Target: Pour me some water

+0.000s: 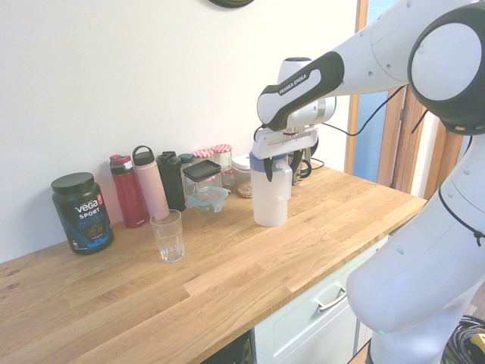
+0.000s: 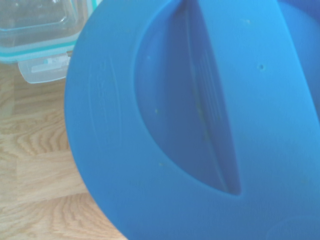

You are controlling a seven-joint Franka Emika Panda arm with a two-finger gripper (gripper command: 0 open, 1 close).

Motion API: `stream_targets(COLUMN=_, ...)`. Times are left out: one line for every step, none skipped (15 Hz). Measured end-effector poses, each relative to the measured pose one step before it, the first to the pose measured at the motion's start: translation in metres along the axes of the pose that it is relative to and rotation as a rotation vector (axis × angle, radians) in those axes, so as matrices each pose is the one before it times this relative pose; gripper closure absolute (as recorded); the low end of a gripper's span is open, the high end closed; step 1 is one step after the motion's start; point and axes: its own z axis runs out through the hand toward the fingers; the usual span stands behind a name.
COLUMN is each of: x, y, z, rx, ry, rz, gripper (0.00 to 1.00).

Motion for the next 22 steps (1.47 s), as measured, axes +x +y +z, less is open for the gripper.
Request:
stream_targets(x=-0.0004, y=-0.00029, z=0.00059, rx=-0.00083, ry=-0.00091, rz=-0.00096, gripper=1.0)
stream_targets(x=-0.00026, y=-0.00034, z=0.00059, rx=-0.00088, ry=-0.00091, rz=-0.00084, gripper=1.0)
stream_targets(x=-0.00012, y=-0.00021, z=0.00105, rx=-0.00156, ry=-0.0016, rz=-0.0005, gripper=1.0)
stream_targets(x=-0.00024, y=-0.00038, z=0.00162, rx=-0.00247, ry=-0.0026, rz=-0.00089, gripper=1.0)
stream_targets(x=-0.00018, y=-0.00036, z=0.00185, rx=-0.00266, ry=-0.00286, rz=-0.00079, gripper=1.0)
stream_targets(x=-0.00037, y=-0.0006, z=0.00173, rx=-0.00239, ry=-0.00273, rz=-0.00144, gripper=1.0)
stream_targets(x=-0.0002, y=-0.0004, z=0.0017, rx=-0.0022, ry=-0.00272, rz=-0.00085, gripper=1.0)
stream_targets(x=-0.00015, y=-0.00048, z=0.00156, rx=-0.0016, ry=-0.002, rz=-0.00075, gripper=1.0)
stream_targets(x=-0.00007, y=-0.00035, z=0.00154, rx=-0.0018, ry=-0.0019, rz=-0.00058, gripper=1.0)
stream_targets(x=0.0001, y=-0.0002, z=0.0012, rx=-0.00104, ry=-0.00104, rz=-0.00016, gripper=1.0)
stream_targets(x=0.00012, y=-0.00015, z=0.00078, rx=-0.0004, ry=-0.00032, rz=-0.00008, gripper=1.0)
stream_targets(x=-0.00008, y=-0.00017, z=0.00019, rx=-0.00014, ry=-0.00007, rz=-0.00039, gripper=1.0)
stream_targets(x=-0.0001, y=-0.00024, z=0.0002, rx=-0.00009, ry=0.00002, rz=-0.00051, gripper=1.0)
stream_targets(x=0.00003, y=-0.0002, z=0.0, rx=0.0004, ry=0.00059, rz=-0.00028, gripper=1.0)
stream_targets(x=0.00035, y=-0.00032, z=-0.0006, rx=0.0013, ry=0.00161, rz=-0.00006, gripper=1.0)
stream_targets(x=-0.00002, y=-0.00005, z=-0.00002, rx=0.0, ry=0.00005, rz=-0.00012, gripper=1.0)
stream_targets(x=0.00008, y=-0.00012, z=-0.00019, rx=0.00025, ry=0.00036, rz=-0.00015, gripper=1.0)
stream_targets(x=0.00013, y=-0.00009, z=-0.00022, rx=0.00029, ry=0.00037, rz=-0.00175, gripper=1.0)
stream_targets(x=0.00021, y=-0.00012, z=-0.00045, rx=0.00025, ry=0.00036, rz=-0.00202, gripper=1.0)
stream_targets(x=0.00023, y=-0.00009, z=-0.00163, rx=0.00094, ry=0.00181, rz=-0.00133, gripper=1.0)
stream_targets(x=-0.00013, y=0.0003, z=-0.00406, rx=0.00321, ry=0.00418, rz=-0.00158, gripper=1.0)
stream_targets(x=-0.00062, y=0.00073, z=-0.00646, rx=0.00545, ry=0.00569, rz=-0.00346, gripper=1.0)
